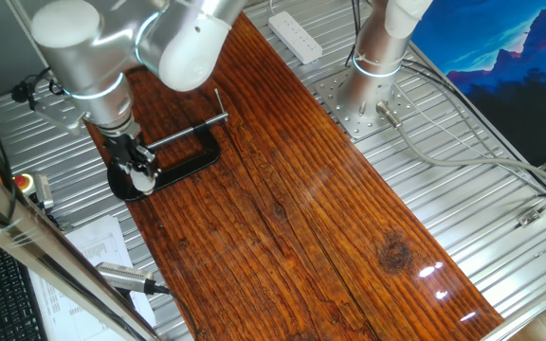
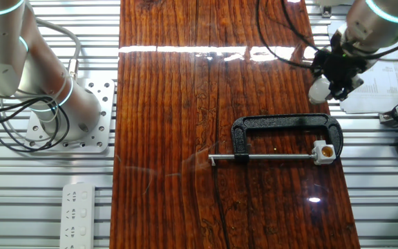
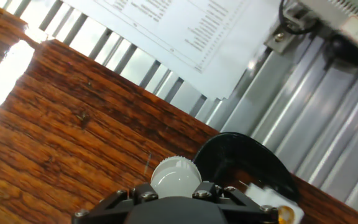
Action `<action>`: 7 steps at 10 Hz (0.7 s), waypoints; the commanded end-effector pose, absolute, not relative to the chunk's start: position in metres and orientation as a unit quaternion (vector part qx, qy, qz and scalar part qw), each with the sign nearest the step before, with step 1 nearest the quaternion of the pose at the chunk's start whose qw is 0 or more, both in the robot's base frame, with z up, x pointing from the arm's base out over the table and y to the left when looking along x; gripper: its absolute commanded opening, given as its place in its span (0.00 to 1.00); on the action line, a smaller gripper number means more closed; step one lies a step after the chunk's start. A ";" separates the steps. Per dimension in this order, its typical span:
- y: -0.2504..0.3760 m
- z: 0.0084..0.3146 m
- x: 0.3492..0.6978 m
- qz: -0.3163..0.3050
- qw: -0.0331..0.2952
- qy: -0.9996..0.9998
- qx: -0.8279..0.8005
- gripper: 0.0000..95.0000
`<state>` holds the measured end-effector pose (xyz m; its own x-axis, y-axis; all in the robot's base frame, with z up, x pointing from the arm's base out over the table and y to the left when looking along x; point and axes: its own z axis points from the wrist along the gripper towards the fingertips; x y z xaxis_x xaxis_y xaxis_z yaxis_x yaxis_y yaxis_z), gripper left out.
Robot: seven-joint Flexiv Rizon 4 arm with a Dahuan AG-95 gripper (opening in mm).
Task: Take out the light bulb by rotating it
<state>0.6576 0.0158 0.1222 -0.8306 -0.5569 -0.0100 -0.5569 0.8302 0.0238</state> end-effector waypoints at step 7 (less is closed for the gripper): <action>0.023 0.122 0.665 -0.004 -0.007 0.957 -0.290 0.00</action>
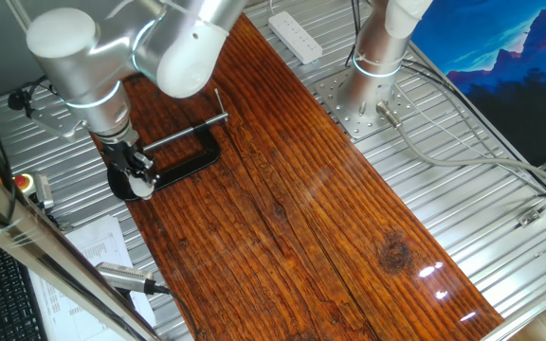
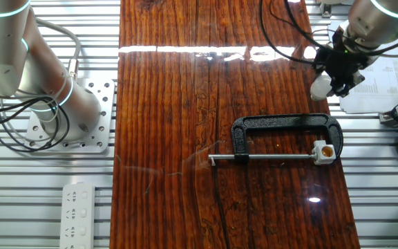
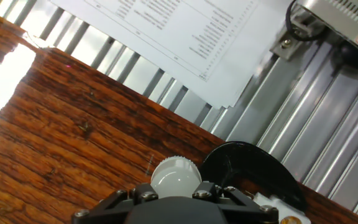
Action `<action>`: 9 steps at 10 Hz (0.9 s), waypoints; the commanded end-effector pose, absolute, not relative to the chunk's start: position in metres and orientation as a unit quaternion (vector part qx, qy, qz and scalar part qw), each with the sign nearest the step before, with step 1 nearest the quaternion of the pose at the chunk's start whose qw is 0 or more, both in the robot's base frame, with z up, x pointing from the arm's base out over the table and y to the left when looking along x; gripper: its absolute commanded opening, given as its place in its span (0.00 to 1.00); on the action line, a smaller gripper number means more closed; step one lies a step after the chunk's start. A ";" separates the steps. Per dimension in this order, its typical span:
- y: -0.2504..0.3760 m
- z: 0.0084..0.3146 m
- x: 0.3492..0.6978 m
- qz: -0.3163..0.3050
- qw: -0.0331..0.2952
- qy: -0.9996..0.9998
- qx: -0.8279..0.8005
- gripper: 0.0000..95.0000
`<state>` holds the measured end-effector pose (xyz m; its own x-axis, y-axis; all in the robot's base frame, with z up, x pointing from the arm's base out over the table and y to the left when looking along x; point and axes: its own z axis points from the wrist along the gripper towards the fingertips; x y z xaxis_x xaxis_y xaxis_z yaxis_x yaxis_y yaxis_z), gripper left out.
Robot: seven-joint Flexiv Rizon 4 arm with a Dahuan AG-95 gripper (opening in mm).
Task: Take out the light bulb by rotating it
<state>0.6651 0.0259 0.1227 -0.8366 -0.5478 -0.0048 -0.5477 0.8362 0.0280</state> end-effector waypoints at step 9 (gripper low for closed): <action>0.034 0.115 0.665 0.030 0.012 -0.924 0.381 0.00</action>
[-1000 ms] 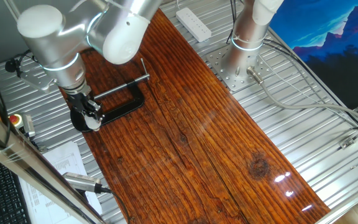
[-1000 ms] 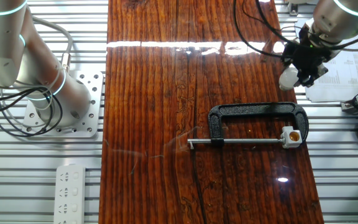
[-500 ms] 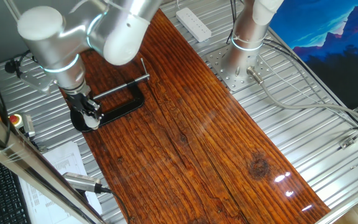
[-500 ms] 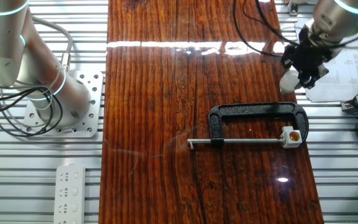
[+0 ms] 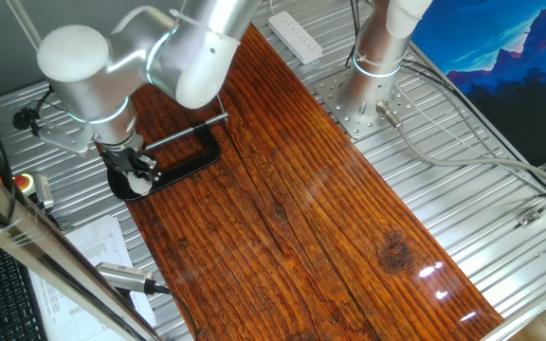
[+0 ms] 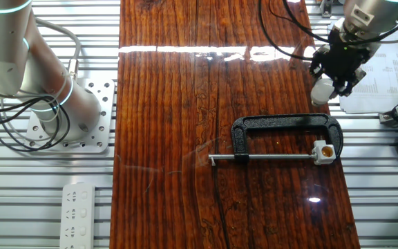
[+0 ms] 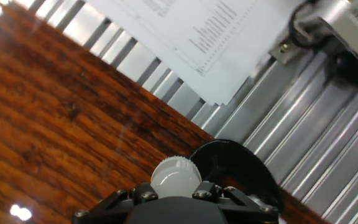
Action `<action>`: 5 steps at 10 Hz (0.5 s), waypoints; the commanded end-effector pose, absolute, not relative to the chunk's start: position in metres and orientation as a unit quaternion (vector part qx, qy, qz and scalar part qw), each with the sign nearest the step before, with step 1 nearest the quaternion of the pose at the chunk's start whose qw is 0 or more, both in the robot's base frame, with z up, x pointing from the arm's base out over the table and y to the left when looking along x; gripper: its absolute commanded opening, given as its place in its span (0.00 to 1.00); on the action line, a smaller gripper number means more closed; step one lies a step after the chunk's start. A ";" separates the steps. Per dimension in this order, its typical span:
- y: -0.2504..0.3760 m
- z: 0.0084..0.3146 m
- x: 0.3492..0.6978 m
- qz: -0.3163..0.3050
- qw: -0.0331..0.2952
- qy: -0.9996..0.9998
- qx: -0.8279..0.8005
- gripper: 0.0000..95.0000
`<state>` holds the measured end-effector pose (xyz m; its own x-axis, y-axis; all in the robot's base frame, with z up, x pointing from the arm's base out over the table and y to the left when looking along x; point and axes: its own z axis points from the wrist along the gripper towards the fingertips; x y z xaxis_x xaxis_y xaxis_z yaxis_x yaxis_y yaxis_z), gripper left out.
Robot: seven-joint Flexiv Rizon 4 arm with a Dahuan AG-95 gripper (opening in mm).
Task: Take out the light bulb by rotating it
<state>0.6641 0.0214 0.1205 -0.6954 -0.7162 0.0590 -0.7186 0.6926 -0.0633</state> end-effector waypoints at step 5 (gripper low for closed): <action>0.069 0.108 0.658 0.030 0.011 -0.921 0.389 0.00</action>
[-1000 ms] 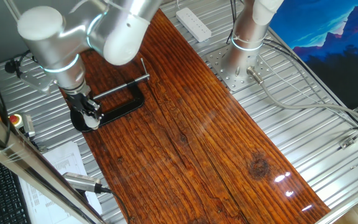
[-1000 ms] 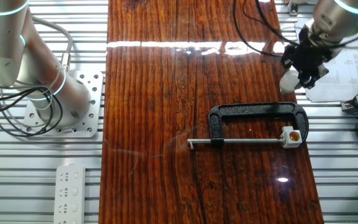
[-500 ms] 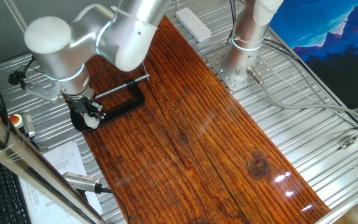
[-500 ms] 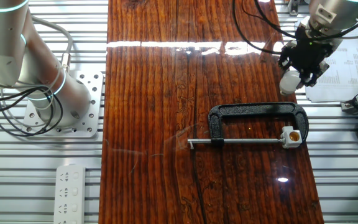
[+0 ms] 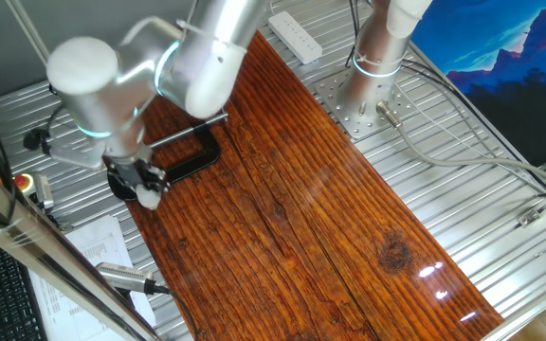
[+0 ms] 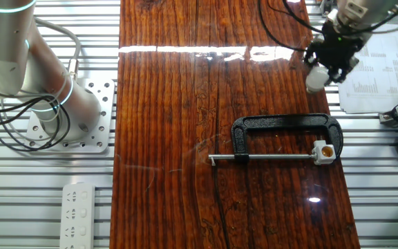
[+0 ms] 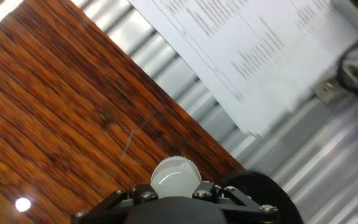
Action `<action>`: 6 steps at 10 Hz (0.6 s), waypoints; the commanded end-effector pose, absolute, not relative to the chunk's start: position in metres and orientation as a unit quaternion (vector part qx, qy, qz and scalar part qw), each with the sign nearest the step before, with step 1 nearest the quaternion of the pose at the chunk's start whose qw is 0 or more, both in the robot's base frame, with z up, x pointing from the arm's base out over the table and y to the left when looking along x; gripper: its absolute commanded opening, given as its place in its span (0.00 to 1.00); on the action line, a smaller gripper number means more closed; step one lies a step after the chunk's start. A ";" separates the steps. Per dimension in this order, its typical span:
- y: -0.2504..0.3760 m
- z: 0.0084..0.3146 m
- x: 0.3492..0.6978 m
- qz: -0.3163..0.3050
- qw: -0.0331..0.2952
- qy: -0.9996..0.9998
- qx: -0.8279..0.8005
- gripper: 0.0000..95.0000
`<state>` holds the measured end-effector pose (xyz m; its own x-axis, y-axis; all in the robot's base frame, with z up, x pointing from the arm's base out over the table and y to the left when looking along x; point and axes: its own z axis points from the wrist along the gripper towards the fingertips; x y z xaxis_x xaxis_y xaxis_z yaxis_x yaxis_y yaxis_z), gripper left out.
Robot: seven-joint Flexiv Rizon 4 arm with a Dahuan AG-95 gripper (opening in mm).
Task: Take out the light bulb by rotating it
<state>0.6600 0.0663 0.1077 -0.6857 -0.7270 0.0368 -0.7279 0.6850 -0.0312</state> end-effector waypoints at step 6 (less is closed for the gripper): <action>0.068 0.106 0.657 0.076 0.033 -0.908 0.411 0.00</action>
